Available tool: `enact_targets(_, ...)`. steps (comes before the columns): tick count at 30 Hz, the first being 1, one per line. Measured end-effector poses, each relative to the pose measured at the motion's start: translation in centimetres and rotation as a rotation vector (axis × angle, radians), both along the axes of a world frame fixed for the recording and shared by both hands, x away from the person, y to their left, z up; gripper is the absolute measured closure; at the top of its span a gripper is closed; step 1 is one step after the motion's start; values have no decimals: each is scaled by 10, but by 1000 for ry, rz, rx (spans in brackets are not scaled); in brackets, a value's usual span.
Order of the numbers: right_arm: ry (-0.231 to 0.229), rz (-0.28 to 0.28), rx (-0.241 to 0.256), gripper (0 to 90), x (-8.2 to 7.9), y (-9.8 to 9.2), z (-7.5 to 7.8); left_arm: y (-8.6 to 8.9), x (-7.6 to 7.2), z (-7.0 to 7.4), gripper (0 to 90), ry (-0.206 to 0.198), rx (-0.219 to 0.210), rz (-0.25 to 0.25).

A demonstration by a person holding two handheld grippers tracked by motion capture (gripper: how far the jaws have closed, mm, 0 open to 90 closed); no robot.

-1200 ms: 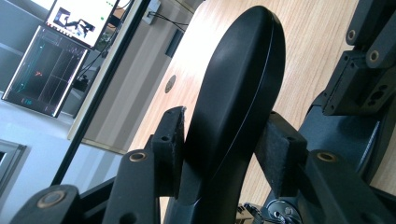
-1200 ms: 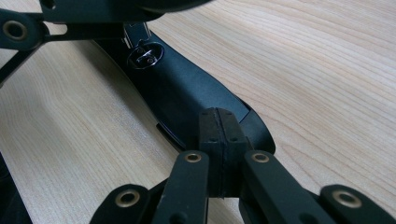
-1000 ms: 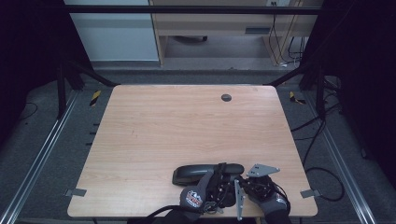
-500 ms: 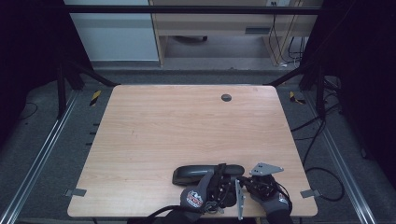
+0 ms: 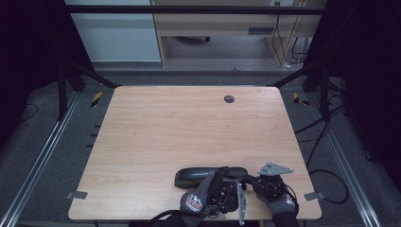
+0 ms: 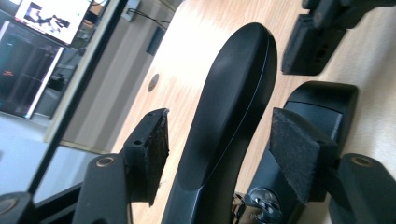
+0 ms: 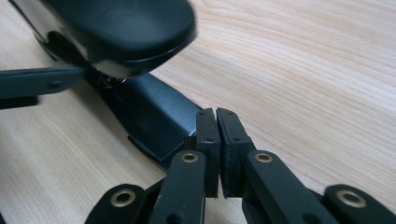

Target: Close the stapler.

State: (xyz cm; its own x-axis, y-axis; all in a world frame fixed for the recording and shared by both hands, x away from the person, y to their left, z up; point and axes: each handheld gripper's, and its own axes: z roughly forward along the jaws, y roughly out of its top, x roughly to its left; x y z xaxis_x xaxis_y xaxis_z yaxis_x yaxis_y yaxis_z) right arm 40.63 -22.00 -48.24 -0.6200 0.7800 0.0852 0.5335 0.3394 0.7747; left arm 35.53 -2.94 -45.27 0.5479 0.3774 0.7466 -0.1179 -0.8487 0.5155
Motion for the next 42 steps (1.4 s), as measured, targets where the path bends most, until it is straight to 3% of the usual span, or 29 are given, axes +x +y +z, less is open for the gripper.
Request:
enact_targets(6, -1, -9, 7, 895, 0, -2, 2, 7, -2, 11, 355, 40, -28, -25)
enact_targets(7, 0, -14, 11, 900, 1, -2, 2, 9, -3, 14, 354, 63, -49, -28)
enact_targets(12, -9, -16, 10, 900, 1, -4, 6, 16, -3, 23, 349, 81, -71, -29)
enact_targets(13, -10, -22, 12, 900, 1, -4, 8, 22, -1, 29, 348, 95, -99, -31)
enact_targets(20, -47, -52, 36, 900, 0, -9, 19, 42, 5, 43, 346, 124, -162, -15)
enact_targets(22, -59, -56, 44, 900, -1, -10, 23, 54, 9, 48, 346, 147, -210, -1)
enact_targets(24, -70, -57, 47, 900, -1, -10, 24, 59, 10, 50, 346, 149, -222, 5)
enact_targets(28, -104, -63, 65, 900, -3, -9, 38, 82, 16, 56, 347, 162, -278, 57)
enact_targets(34, -132, -73, 83, 900, -5, -8, 49, 108, 25, 58, 348, 190, -322, 110)
enact_targets(42, -160, -41, 98, 900, -8, 4, 65, 158, 38, 48, 349, 243, -403, 226)
